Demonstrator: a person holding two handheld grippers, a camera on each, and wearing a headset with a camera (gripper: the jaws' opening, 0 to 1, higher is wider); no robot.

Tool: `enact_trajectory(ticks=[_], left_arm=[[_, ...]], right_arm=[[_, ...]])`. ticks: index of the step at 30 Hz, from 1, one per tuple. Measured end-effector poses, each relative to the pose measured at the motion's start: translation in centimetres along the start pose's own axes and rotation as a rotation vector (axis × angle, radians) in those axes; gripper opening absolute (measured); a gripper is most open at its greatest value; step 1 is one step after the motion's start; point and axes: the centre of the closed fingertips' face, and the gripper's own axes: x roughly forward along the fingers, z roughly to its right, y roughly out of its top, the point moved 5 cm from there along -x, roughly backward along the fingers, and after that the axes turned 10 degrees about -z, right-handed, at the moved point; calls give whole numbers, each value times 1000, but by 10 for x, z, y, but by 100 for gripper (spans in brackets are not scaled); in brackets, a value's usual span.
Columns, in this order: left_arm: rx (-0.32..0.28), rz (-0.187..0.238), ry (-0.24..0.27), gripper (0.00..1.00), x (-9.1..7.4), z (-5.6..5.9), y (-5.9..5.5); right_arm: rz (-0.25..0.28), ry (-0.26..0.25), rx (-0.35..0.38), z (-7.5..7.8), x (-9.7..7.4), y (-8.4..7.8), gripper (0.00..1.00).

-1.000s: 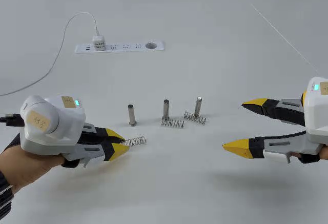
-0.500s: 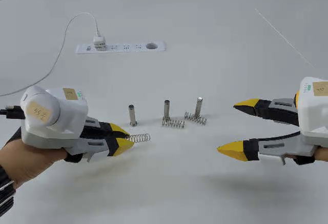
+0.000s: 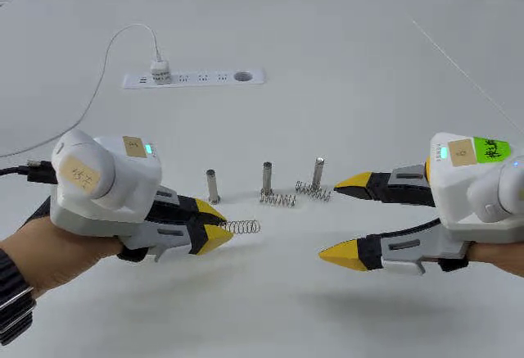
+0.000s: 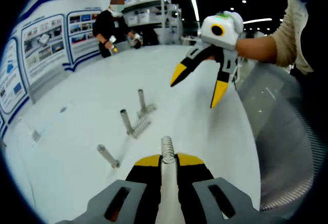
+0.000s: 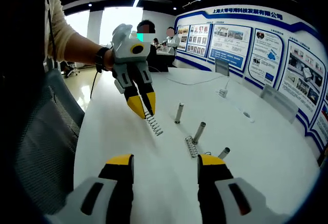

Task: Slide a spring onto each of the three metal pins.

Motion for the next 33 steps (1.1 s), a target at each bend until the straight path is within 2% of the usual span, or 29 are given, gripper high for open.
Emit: enact_trajectory(ticks=[8, 15, 23, 33], left_arm=[[23, -5, -20, 10, 0, 6, 6], [37, -2, -40, 10, 2, 12, 12], [50, -2, -64, 10, 5, 19, 18], [60, 2, -85, 10, 4, 24, 24]], right_arm=[[-10, 52, -67, -5, 15, 14, 42], [-29, 88, -107, -14, 27, 16, 35], [-52, 103, -161, -23, 34, 15, 31], [-56, 106, -191, -26, 40, 17, 25]])
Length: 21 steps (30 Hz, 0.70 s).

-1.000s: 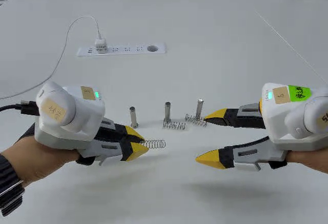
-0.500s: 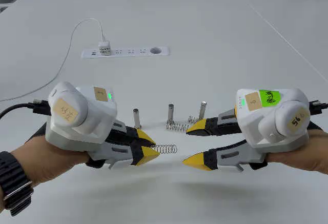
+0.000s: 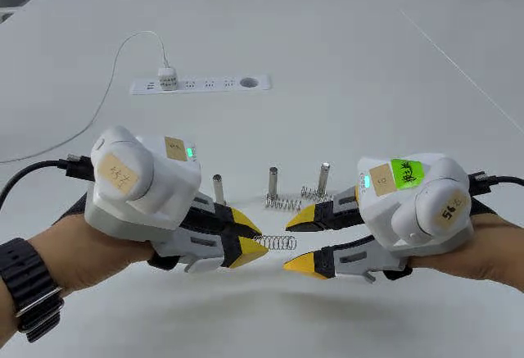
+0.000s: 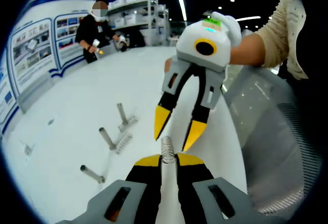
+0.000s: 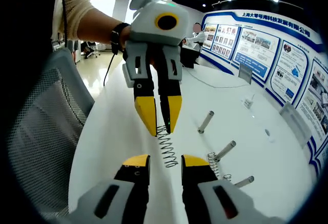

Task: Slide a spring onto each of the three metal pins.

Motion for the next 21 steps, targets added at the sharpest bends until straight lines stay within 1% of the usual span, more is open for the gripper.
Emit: enact_trajectory(ticks=[11, 15, 21], left_arm=[[-7, 2, -20, 10, 1, 3, 3], [-17, 16, -26, 10, 0, 3, 6], [-27, 33, -27, 10, -1, 3, 9]], right_arm=[[-7, -18, -15, 1, 3, -1, 13], [-7, -21, -19, 1, 3, -1, 12], [2, -23, 2, 1, 3, -1, 12]])
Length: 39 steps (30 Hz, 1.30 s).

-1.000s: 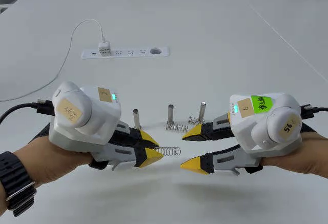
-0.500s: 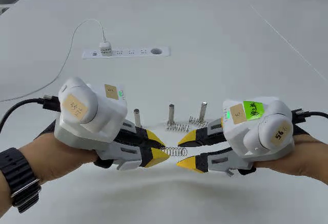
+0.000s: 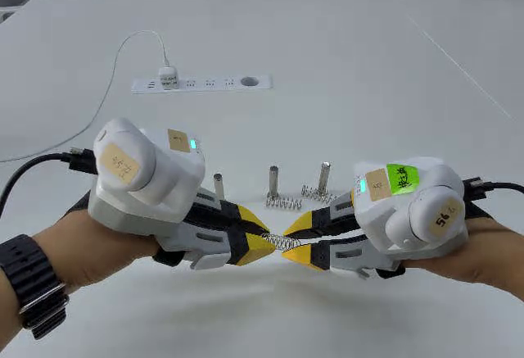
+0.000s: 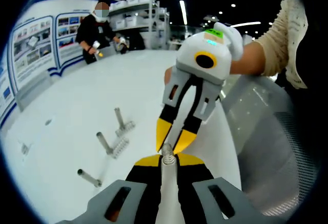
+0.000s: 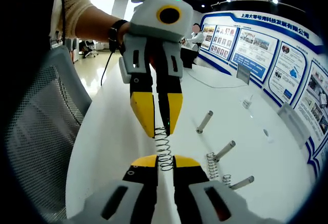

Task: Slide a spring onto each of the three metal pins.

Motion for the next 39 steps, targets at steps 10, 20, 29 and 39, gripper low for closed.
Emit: enact_trajectory(ticks=[10, 20, 29, 39], left_arm=[[-21, 45, 5, 10, -1, 0, 9], [-1, 113, 42, 10, -2, -1, 16], [-48, 199, 54, 10, -6, -4, 23], [-79, 241, 69, 17, -9, -8, 25]], right_arm=[[19, 10, 62, 2, 0, 1, 11], [65, 14, 142, 6, -5, 1, 11], [120, 30, 213, 8, -9, 7, 11], [169, 29, 256, 11, -12, 11, 11]])
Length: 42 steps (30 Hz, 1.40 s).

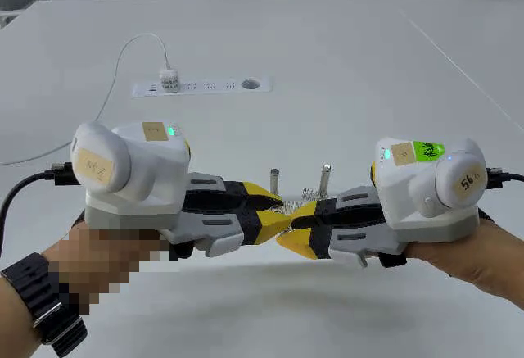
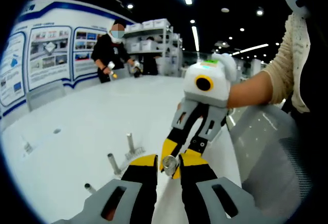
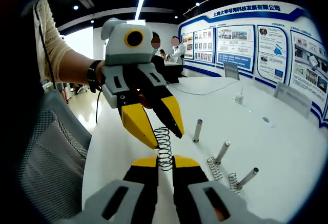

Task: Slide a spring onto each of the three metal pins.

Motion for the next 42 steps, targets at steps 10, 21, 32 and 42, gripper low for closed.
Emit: enact_trajectory(ticks=[10, 21, 32, 42], left_arm=[[-30, 31, 5, 15, -4, -1, -1], [-35, 57, 3, 11, -3, 1, 4], [-19, 38, 7, 10, -1, 0, 4], [-13, 0, 25, 10, -6, -5, -3]], right_arm=[[58, 13, 58, 2, -6, 6, 11], [76, 23, 80, 2, -6, 8, 11], [55, -21, 4, 2, -4, 8, 11], [42, -43, -6, 5, -4, 6, 20]])
